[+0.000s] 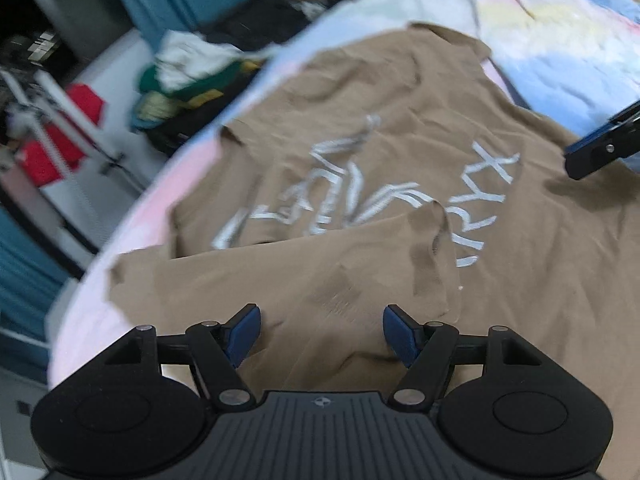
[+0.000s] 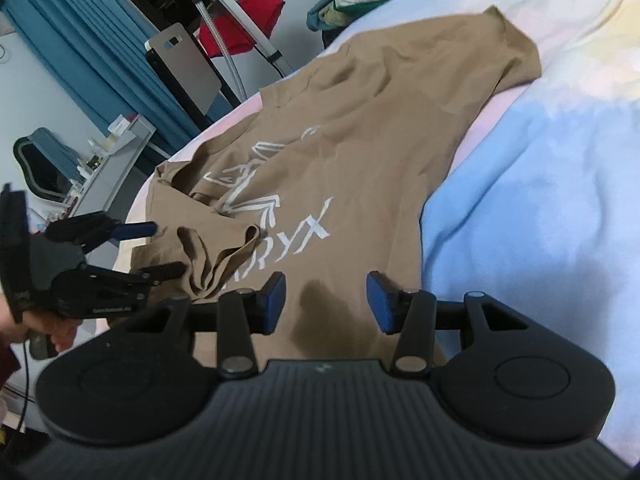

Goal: Fold clothes

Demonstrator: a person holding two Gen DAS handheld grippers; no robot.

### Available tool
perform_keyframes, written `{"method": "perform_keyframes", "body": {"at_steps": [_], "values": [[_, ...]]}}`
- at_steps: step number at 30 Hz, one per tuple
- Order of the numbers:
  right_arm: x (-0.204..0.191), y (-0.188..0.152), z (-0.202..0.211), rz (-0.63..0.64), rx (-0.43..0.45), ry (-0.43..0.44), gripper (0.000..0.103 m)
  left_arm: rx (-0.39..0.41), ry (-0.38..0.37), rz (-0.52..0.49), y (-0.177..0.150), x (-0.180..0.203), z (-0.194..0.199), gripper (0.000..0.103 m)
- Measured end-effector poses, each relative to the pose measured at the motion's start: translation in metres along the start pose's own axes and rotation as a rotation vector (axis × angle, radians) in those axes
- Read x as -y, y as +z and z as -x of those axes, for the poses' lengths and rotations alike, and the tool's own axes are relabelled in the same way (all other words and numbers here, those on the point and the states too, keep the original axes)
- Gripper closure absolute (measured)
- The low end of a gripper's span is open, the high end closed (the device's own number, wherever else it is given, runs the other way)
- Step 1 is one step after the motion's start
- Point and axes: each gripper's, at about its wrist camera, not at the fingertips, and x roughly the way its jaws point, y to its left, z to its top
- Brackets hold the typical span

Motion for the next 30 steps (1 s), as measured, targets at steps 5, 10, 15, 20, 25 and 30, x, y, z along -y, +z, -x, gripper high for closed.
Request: {"method": "perform_keyframes", "body": {"at_steps": [5, 10, 15, 20, 25, 30], "values": [[0.006, 0.003, -0.011, -0.028, -0.011, 0.013, 0.055, -0.040, -0.072, -0.023, 0.009, 0.008, -0.009, 0.078], [0.008, 0.002, -0.007, -0.049, -0.003, 0.019, 0.056, -0.015, -0.012, 0.046, 0.003, 0.012, 0.020, 0.096], [0.011, 0.000, 0.002, -0.072, 0.009, 0.020, 0.056, 0.133, 0.065, 0.287, -0.019, 0.034, 0.074, 0.096], [0.011, -0.001, 0.010, -0.083, 0.028, 0.007, 0.056, 0.193, 0.140, 0.485, -0.056, 0.083, 0.086, 0.095], [0.017, -0.003, 0.025, -0.126, 0.065, 0.021, 0.054, 0.135, 0.116, 0.600, -0.078, 0.112, 0.058, 0.079], [0.030, 0.006, 0.044, -0.235, 0.148, 0.063, 0.054, 0.147, 0.126, 0.621, -0.078, 0.115, 0.064, 0.039]]}}
